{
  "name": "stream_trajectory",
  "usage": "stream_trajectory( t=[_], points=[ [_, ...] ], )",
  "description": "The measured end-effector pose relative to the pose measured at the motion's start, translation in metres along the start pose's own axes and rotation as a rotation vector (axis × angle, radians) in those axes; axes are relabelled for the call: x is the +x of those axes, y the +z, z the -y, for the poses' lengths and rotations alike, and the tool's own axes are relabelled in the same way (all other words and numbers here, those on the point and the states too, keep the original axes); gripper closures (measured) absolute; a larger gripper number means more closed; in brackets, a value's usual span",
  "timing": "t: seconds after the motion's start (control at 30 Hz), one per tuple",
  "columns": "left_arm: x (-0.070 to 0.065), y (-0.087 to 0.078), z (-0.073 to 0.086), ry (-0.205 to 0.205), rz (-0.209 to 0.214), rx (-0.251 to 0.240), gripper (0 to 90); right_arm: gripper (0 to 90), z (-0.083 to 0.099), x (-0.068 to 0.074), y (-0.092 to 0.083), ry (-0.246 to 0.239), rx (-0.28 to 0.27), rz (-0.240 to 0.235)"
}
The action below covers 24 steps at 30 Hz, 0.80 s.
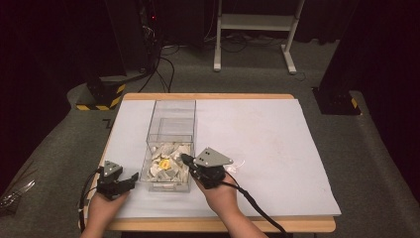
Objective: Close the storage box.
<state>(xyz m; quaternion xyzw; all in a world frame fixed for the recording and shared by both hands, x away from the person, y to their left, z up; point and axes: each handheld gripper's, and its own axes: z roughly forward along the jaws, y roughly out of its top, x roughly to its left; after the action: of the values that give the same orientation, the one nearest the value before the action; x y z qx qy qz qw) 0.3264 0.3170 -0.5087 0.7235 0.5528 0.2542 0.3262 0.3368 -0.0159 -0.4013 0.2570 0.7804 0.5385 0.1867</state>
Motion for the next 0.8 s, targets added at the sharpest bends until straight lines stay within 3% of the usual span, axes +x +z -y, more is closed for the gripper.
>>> stream_trajectory(
  t=[0.8],
  points=[
    [0.000,0.000,0.000,0.001,0.000,0.003,31.6,90.0,-0.002,-0.026,-0.031,0.024,-0.036,0.074]
  ],
)
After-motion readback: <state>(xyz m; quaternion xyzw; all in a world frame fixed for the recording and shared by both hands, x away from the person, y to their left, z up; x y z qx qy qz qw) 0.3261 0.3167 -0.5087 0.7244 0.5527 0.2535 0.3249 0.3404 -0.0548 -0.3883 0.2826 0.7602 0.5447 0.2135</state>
